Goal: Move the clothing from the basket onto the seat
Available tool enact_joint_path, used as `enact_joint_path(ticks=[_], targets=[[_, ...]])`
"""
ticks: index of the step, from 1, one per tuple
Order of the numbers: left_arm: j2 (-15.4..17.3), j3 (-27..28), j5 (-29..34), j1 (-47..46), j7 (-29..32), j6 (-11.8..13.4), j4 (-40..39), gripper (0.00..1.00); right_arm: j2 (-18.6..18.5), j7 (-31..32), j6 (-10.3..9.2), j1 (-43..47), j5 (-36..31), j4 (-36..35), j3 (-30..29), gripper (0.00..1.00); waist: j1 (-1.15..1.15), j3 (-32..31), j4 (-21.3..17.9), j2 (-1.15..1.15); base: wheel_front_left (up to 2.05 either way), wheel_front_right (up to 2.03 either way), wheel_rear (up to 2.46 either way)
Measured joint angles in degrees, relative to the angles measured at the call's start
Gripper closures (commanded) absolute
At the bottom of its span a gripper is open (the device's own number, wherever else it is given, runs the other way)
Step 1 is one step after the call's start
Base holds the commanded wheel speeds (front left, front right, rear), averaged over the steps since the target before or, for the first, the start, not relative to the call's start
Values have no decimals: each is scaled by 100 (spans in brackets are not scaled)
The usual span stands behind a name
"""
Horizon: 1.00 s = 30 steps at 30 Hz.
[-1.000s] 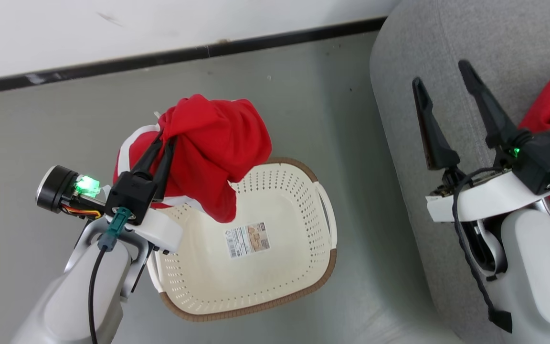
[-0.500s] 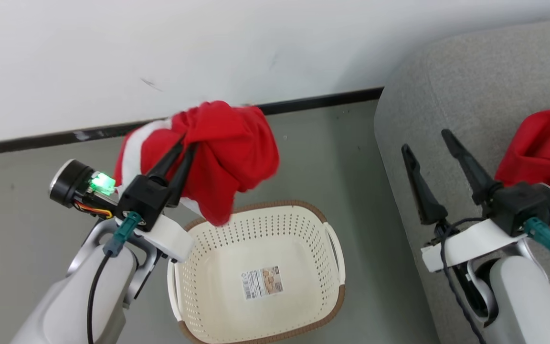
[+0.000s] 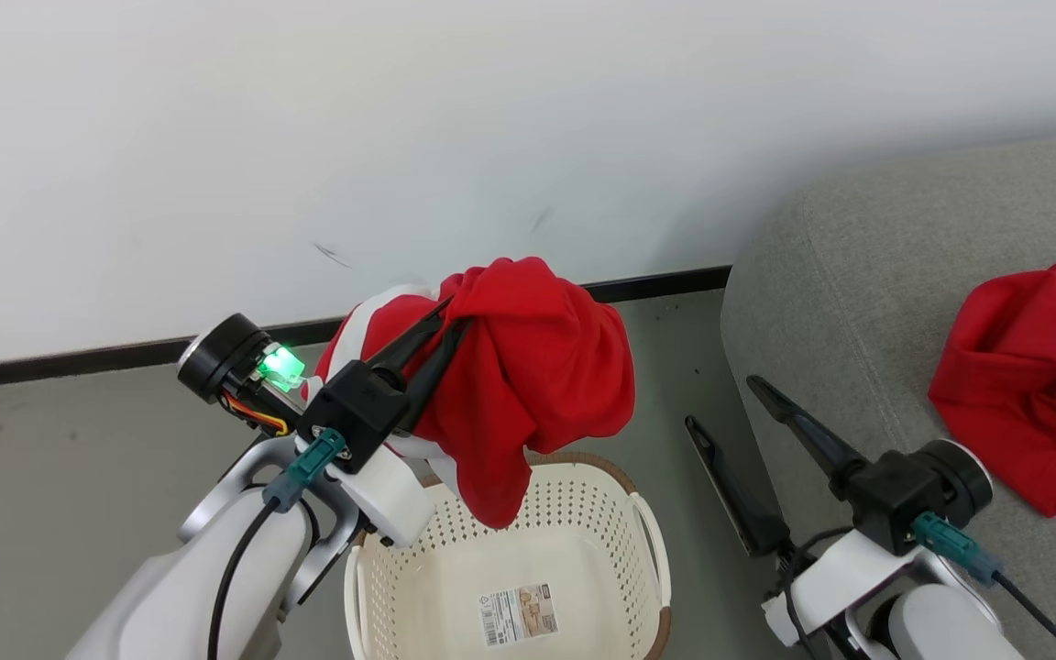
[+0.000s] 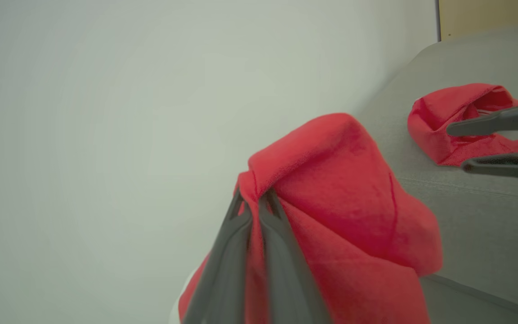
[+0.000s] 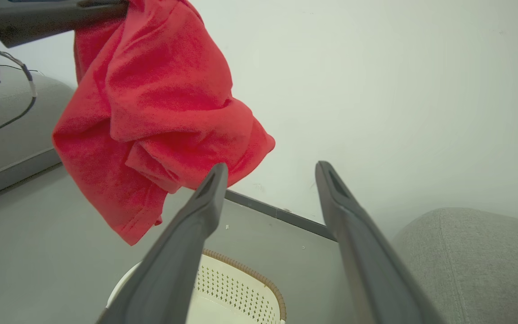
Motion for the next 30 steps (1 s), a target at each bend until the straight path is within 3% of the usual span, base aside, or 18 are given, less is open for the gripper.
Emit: enact_joint_path(ticks=[17, 23, 30], targets=[[90, -59, -270, 428, 611, -51, -703, 100, -427, 1, 2, 477, 231, -237, 1054, 0, 0, -656, -176, 0, 0, 0, 0], [85, -101, -314, 453, 755, -51, -890, 100, -665, 1, 2, 408, 55, -238, 1377, 0, 0, -753, -206, 0, 0, 0, 0], [52, -158, -342, 482, 933, -47, -1120, 100, -698, 1, 2, -96, -253, -209, 1726, 0, 0, -808, -181, 0, 0, 0, 0]])
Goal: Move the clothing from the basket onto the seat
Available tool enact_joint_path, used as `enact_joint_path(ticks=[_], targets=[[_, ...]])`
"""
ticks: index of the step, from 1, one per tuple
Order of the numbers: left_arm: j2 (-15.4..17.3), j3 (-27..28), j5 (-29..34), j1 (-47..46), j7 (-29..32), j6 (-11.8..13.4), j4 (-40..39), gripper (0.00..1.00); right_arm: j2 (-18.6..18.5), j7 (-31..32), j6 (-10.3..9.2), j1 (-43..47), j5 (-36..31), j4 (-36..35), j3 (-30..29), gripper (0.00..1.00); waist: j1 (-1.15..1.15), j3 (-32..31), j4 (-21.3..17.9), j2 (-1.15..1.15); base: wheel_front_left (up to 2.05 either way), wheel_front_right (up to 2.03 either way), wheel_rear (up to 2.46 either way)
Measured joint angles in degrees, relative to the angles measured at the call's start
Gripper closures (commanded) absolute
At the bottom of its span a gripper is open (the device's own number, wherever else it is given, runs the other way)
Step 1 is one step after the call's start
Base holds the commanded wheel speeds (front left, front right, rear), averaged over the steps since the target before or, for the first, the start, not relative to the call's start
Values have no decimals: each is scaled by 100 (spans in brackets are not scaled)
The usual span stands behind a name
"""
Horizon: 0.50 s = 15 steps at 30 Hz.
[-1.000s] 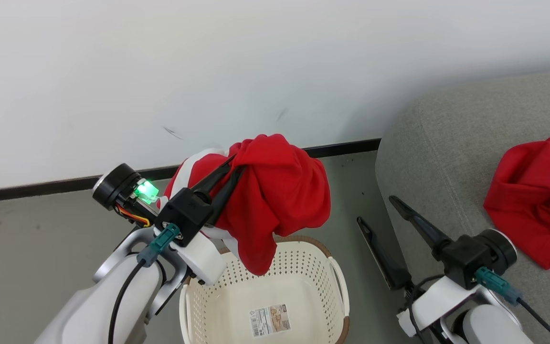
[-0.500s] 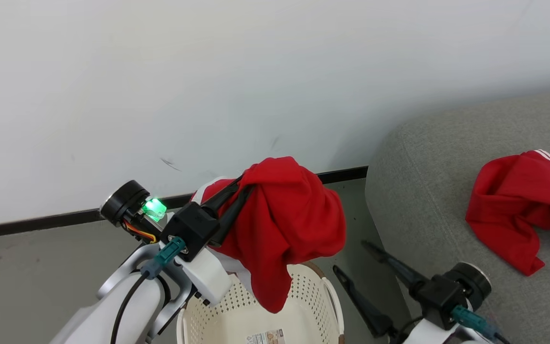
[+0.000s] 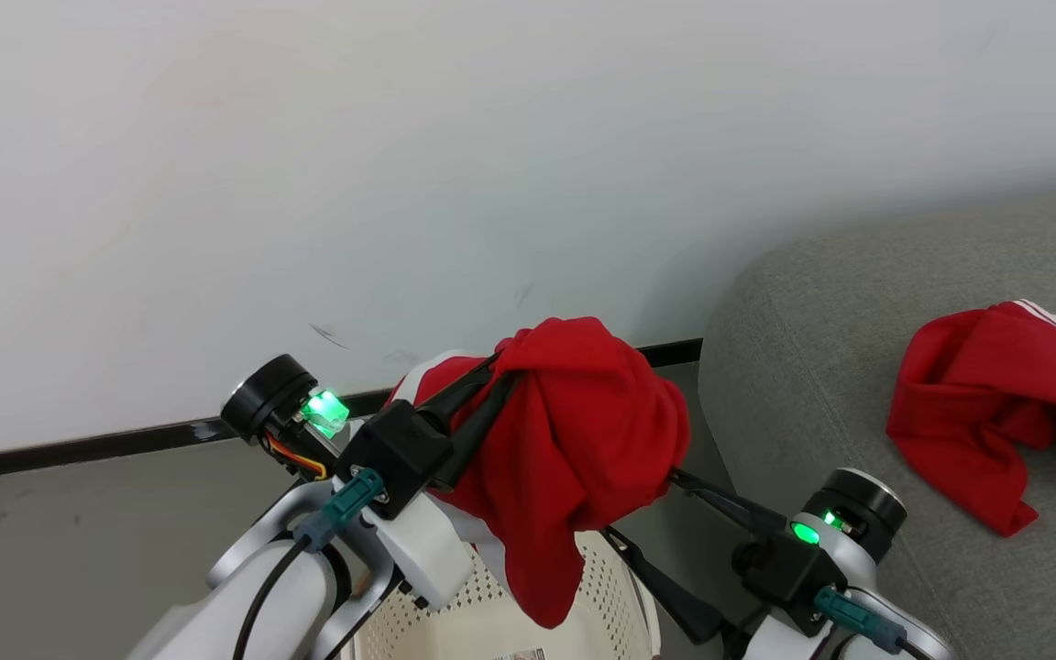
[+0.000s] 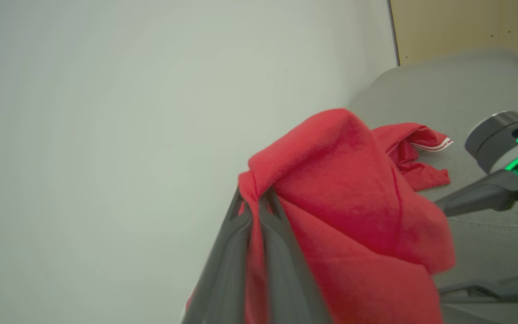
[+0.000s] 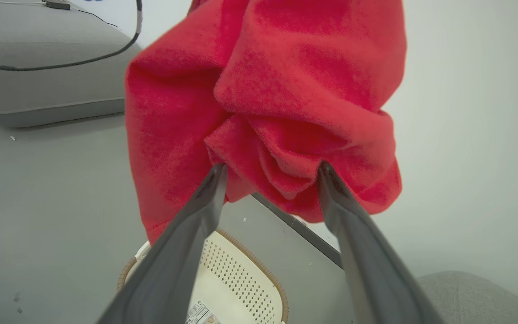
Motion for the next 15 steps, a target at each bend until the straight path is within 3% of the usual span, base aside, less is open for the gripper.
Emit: enact_joint_path(ticks=[14, 15], targets=[[-46, -33, -26, 102, 235, 58, -348, 100, 171, 0, 0, -604, -331, 326, 303, 0, 0, 14, 151, 0, 0, 0, 0], [-44, -32, -26, 104, 242, 64, -367, 100, 216, 0, 1, -672, -372, 364, 366, 7, 0, 18, 153, 0, 0, 0, 0]])
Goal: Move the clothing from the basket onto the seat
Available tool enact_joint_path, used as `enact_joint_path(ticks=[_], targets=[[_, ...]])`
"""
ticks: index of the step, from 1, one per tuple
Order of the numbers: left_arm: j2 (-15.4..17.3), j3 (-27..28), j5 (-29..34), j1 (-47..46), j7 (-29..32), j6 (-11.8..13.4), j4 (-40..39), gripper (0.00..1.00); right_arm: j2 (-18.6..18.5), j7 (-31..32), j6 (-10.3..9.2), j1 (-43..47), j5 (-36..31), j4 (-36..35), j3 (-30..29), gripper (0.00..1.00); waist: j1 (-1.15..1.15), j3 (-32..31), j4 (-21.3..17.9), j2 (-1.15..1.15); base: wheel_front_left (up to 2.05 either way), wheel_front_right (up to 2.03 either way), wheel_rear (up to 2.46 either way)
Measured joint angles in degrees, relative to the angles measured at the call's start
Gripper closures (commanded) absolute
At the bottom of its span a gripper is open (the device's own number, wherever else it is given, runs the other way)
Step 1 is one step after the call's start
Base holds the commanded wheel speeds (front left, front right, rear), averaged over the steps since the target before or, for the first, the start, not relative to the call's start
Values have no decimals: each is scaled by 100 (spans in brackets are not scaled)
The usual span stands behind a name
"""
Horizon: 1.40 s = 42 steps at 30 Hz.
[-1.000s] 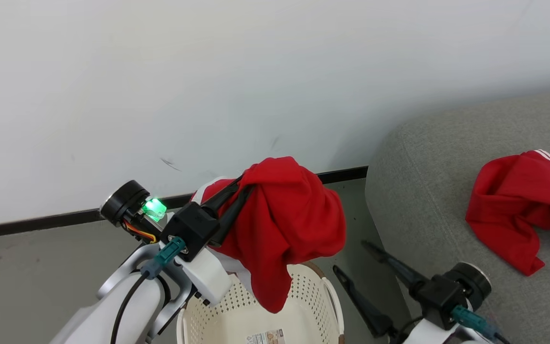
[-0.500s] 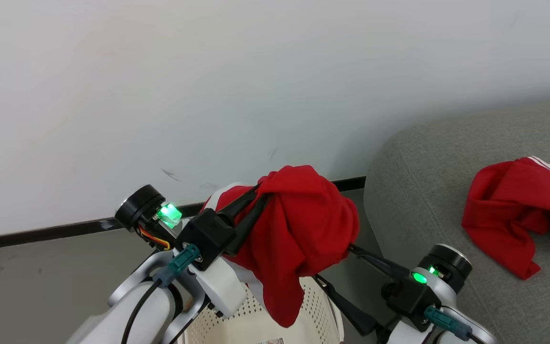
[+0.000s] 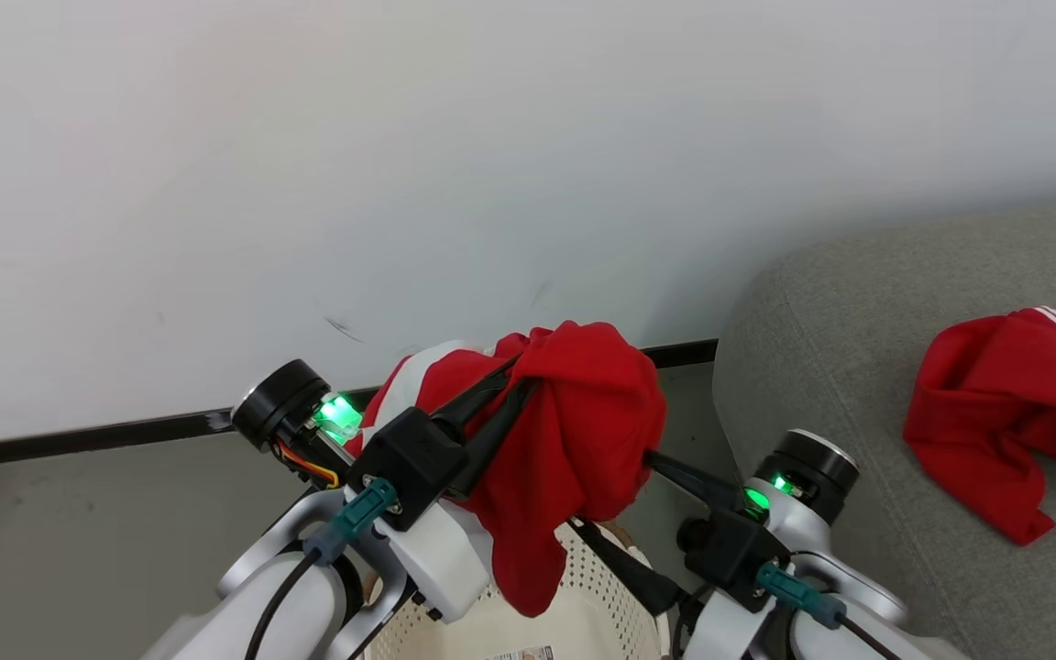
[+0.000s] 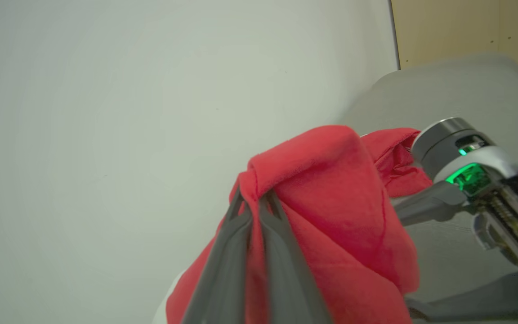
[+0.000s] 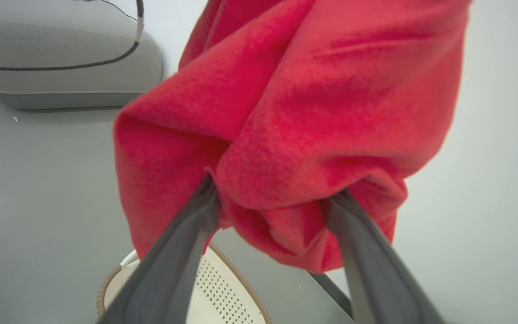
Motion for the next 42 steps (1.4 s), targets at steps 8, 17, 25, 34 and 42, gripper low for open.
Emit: enact_joint_path(ticks=[8, 17, 25, 34, 42], targets=[[-14, -4, -49, 110, 92, 51, -105, 100, 207, 0, -1, -230, -160, 346, 18, 100, 0, 36, -3, 0, 0, 0, 0], [-36, 115, -226, 399, 96, 258, -101, 100, 271, 0, 0, -190, -48, 359, -523, 100, 0, 72, -40, 0, 0, 0, 0], [-121, 222, -367, 630, -20, 357, 13, 16, 213, 0, 0, 102, 87, 199, -1402, 100, 0, 88, -139, 0, 0, 0, 0], [-189, 260, -457, 851, -226, 403, 285, 0, -53, 0, 0, 176, 16, -157, -2447, 100, 0, 85, -281, 0, 0, 0, 0], [-297, 207, -609, 991, -483, 402, 380, 0, -111, 0, 0, 617, -48, -458, -2914, 100, 0, 71, -463, 0, 0, 0, 0]])
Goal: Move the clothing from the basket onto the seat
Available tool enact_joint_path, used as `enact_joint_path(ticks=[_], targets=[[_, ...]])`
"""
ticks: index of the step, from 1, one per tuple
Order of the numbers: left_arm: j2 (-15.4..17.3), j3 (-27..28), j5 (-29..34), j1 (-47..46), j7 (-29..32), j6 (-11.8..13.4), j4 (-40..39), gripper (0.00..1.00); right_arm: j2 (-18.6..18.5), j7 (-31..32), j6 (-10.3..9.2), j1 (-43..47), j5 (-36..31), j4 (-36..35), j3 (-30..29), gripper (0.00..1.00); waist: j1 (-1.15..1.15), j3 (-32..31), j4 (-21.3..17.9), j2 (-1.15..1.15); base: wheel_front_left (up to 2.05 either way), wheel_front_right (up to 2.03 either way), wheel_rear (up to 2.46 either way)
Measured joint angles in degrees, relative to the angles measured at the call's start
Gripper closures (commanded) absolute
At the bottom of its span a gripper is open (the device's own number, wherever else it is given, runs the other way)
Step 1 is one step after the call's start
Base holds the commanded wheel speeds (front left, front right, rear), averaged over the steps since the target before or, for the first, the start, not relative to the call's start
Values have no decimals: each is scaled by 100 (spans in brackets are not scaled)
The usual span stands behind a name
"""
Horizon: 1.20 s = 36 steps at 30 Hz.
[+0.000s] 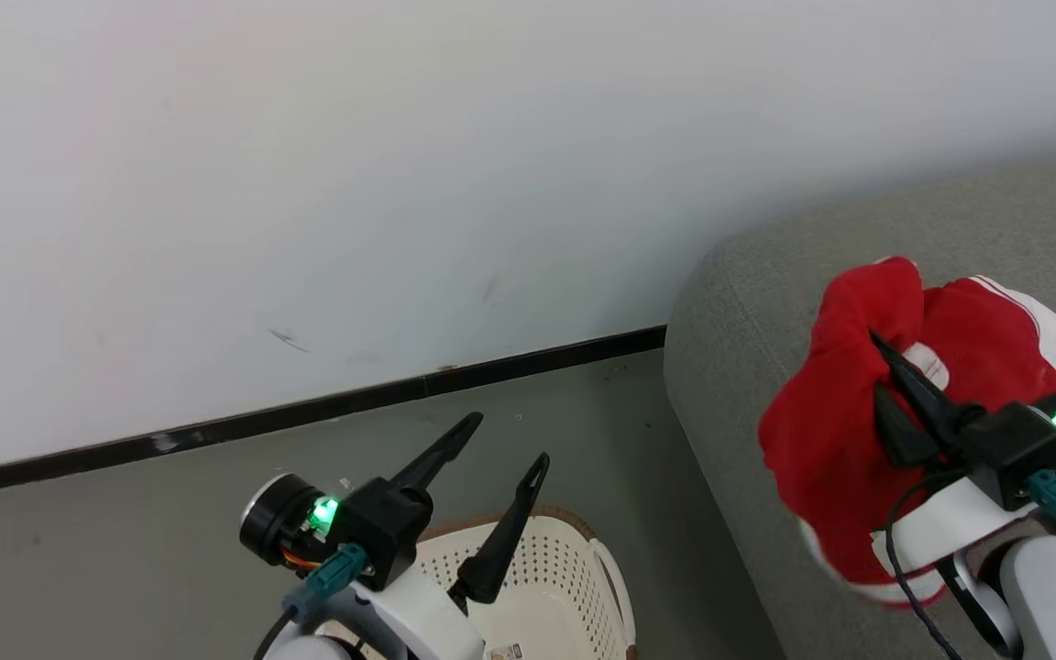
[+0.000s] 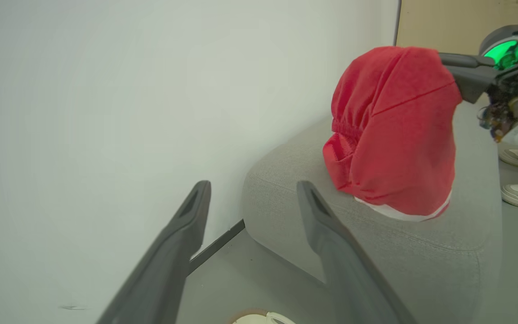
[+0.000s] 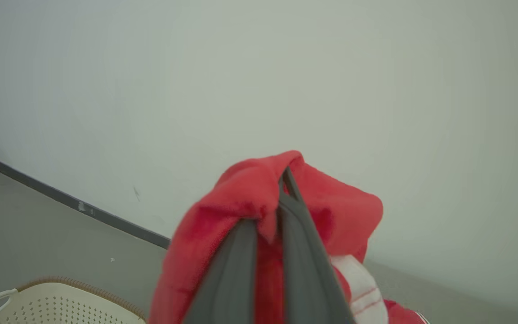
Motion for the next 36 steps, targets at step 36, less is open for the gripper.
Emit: enact_joint_path(ticks=[36], targets=[[-498, -486, -70, 170, -648, -209, 541, 0, 198, 96, 0, 1296, -145, -900, -757, 100, 0, 101, -1302, 0, 0, 0, 0]])
